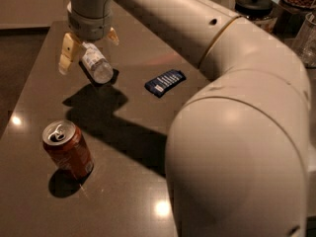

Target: Move blue plastic bottle near coke can

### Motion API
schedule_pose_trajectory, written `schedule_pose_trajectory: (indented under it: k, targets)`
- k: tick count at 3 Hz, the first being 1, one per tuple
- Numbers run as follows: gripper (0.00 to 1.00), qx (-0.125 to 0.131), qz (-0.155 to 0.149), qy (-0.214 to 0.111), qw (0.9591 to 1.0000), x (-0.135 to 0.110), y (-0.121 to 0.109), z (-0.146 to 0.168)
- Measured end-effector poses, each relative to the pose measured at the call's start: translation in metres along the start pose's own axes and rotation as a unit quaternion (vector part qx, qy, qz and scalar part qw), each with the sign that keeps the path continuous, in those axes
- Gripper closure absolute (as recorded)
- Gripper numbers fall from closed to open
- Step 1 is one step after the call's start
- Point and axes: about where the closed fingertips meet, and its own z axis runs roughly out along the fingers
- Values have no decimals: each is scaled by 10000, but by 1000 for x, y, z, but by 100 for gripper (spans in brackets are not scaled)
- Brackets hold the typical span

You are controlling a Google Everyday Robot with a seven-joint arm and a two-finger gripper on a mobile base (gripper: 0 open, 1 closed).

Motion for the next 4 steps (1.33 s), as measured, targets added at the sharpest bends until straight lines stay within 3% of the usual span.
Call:
schedule_pose_trajectory:
  k: [2,4]
  targets:
    - [0,55,98,370,9993,-5,-13,25]
    - [0,130,278,609,9977,5,-23,41]
